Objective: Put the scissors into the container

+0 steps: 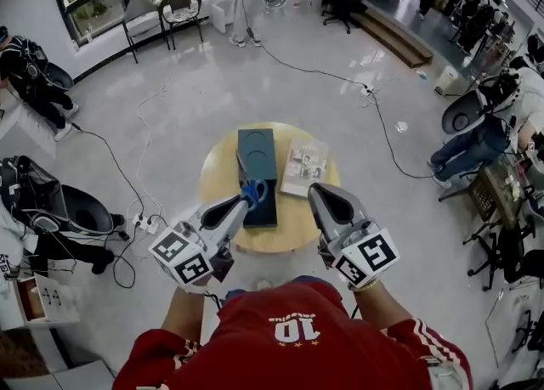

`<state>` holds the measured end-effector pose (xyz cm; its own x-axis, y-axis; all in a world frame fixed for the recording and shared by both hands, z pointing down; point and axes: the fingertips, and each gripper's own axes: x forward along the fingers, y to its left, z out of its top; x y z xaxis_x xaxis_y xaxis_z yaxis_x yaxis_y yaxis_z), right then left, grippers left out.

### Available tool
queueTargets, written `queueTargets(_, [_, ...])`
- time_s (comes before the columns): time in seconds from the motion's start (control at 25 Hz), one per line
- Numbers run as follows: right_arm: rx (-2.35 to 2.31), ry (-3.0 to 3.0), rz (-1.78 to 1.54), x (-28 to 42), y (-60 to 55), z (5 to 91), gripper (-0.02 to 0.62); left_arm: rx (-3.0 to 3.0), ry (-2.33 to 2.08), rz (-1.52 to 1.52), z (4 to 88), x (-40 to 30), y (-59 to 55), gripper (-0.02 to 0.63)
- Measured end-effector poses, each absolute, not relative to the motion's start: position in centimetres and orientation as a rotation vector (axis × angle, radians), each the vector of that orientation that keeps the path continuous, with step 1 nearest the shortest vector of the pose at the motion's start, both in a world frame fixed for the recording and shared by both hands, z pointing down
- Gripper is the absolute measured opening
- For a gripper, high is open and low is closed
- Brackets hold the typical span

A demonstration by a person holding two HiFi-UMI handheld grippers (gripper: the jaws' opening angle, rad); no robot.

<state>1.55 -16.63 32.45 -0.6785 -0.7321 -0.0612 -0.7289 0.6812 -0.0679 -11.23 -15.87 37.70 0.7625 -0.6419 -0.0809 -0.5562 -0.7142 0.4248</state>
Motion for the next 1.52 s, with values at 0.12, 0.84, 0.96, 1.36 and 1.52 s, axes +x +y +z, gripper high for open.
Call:
queueTargets(0.12, [-1.226, 2.807, -0.058, 1.1, -17.1, 32.6, -0.011, 2.576, -0.900, -0.320, 38.0, -11.4, -16.1, 0.031])
queueTargets(0.84, [-1.202, 2.842, -0.106, 2.3, -20.5, 35.5, -0.011, 2.408, -0.858, -0.287, 43.5, -9.4, -18.9, 0.031])
queueTargets(0.96, [-1.181, 2.841, -0.147, 2.4, -21.0, 35.9, -0.010, 2.365, -0.850, -0.261, 44.8, -9.1, -19.3, 0.031])
queueTargets(1.36, [-1.190, 2.863, -0.200, 2.7, -22.6, 38.6, -0.009, 2.207, -0.837, -0.211, 50.6, -9.0, -22.2, 0.031])
queueTargets(1.52, [-1.198, 2.862, -0.214, 3.5, -23.2, 38.9, -0.011, 2.132, -0.833, -0.186, 53.6, -8.6, -23.2, 0.031])
